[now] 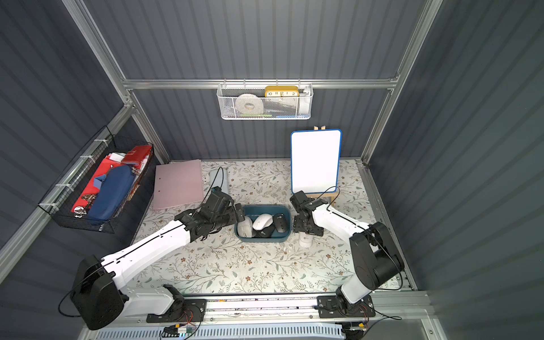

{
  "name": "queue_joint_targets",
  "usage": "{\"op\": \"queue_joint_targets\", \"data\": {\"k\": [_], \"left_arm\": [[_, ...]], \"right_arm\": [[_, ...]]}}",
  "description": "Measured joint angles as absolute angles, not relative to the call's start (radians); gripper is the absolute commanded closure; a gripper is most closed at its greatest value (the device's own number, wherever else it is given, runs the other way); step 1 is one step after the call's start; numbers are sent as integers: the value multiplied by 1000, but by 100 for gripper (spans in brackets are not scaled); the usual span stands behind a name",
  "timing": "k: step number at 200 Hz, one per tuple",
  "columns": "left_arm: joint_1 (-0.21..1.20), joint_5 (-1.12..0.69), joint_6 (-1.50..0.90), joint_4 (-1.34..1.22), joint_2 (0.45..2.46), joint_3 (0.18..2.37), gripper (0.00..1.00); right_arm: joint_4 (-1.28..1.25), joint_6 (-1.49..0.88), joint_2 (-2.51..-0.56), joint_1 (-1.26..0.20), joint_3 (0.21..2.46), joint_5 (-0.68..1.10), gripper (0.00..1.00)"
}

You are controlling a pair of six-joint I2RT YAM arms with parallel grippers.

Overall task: Take out the mouse from the storage box
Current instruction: Place the mouse at the center of the board, then pick up the mouse from the storage box.

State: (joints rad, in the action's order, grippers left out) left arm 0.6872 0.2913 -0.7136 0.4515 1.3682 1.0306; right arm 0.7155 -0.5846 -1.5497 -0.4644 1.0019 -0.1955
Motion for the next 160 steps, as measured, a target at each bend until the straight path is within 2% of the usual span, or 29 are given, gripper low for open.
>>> {"op": "queue_joint_targets", "data": {"k": [39, 113, 160], "left_arm": [[706, 292, -592, 468, 1518, 1185, 1], [819, 275, -403, 553, 1740, 1335, 1], [894, 356, -299, 653, 1922, 1496, 1]], "right_arm": [[718, -590, -1431, -464, 993, -239, 19], [702, -596, -1128, -464, 863, -349, 18], [636, -593, -1014, -464, 780, -369, 16]]}}
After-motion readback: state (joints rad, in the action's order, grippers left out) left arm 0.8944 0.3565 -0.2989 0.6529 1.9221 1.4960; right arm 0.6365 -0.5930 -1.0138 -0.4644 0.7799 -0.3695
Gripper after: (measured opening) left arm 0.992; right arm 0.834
